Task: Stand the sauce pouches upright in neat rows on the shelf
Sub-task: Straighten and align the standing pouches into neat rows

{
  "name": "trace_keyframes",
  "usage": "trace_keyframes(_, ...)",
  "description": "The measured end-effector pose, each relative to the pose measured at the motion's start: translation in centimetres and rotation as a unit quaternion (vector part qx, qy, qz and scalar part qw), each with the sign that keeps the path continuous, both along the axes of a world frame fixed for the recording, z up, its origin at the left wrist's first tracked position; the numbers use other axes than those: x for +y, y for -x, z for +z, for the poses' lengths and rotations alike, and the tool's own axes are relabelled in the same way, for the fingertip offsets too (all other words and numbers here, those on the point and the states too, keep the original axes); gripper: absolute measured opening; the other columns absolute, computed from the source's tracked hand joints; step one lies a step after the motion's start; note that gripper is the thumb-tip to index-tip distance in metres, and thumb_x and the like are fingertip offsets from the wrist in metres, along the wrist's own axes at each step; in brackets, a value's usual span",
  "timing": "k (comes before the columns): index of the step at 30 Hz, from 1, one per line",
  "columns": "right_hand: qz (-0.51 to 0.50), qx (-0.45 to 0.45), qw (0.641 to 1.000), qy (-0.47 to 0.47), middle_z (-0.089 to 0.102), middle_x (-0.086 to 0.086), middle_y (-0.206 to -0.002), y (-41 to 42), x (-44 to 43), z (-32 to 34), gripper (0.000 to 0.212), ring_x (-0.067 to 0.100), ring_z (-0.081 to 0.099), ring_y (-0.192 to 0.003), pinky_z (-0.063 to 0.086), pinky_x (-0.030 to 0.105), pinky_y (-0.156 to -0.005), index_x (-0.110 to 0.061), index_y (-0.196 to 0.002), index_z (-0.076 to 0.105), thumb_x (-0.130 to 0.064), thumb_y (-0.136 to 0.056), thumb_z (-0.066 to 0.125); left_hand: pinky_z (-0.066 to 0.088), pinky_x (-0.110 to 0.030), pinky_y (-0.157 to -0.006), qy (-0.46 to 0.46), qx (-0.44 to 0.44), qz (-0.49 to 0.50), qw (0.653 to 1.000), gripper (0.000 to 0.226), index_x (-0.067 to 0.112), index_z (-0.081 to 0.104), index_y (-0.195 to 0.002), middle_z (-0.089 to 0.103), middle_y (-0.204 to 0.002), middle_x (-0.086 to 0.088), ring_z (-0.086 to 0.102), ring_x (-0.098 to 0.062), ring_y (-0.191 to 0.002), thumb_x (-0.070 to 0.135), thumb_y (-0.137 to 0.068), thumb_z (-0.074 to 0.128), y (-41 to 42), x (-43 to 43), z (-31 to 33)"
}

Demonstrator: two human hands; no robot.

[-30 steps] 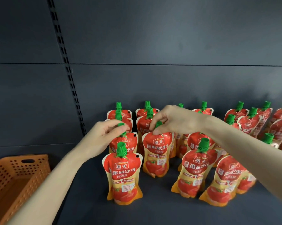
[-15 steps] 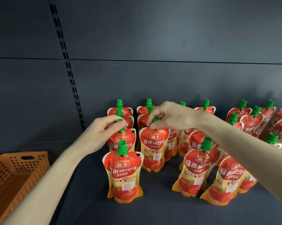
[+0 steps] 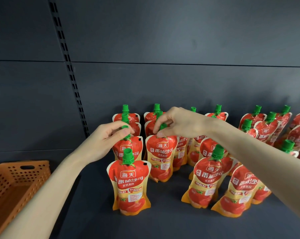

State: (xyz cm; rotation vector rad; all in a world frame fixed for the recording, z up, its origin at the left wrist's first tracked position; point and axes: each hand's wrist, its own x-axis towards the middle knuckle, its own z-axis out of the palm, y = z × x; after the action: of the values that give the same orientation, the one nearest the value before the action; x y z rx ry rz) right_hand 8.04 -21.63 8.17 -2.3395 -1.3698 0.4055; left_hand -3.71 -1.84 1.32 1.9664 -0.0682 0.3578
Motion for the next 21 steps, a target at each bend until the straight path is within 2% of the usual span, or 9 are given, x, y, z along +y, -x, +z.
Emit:
trace_keyframes(10, -0.016, 0.006, 1.000, -0.005, 0.064, -0.009, -0.112, 0.24, -0.19, -0.40, 0.018, 0.010, 0.057, -0.107, 0.046, 0.034, -0.100, -0.024, -0.106, 0.068, -0.025, -0.088, 0.063, 0.053, -0.018, -0.074, -0.007, 0.005, -0.012, 1.000, 0.024, 0.022, 0.065, -0.092, 0.068, -0.095, 0.009, 0.065, -0.006, -0.093, 0.036, -0.081, 0.049, 0.08, 0.10, 0.15)
trace_keyframes(15, -0.024, 0.006, 1.000, -0.009, 0.063, -0.013, -0.105, 0.39, -0.09, -0.51, 0.018, 0.007, 0.058, -0.102, 0.047, 0.032, -0.098, -0.025, -0.105, 0.068, -0.025, -0.088, 0.063, 0.053, -0.019, -0.074, -0.003, 0.004, -0.012, 1.000, 0.023, 0.024, 0.065, -0.091, 0.069, -0.095, 0.008, 0.066, -0.007, -0.093, 0.037, -0.080, 0.050, 0.18, 0.24, -0.01)
trace_keyframes(21, -0.033, 0.007, 0.999, -0.011, 0.062, -0.017, -0.099, 0.60, -0.17, -0.59, 0.020, 0.007, 0.058, -0.103, 0.046, 0.035, -0.100, -0.023, -0.107, 0.067, -0.025, -0.087, 0.064, 0.053, -0.020, -0.076, 0.006, 0.008, -0.015, 1.000, 0.026, 0.026, 0.065, -0.097, 0.070, -0.099, 0.007, 0.066, -0.007, -0.096, 0.038, -0.081, 0.049, 0.23, 0.29, -0.08)
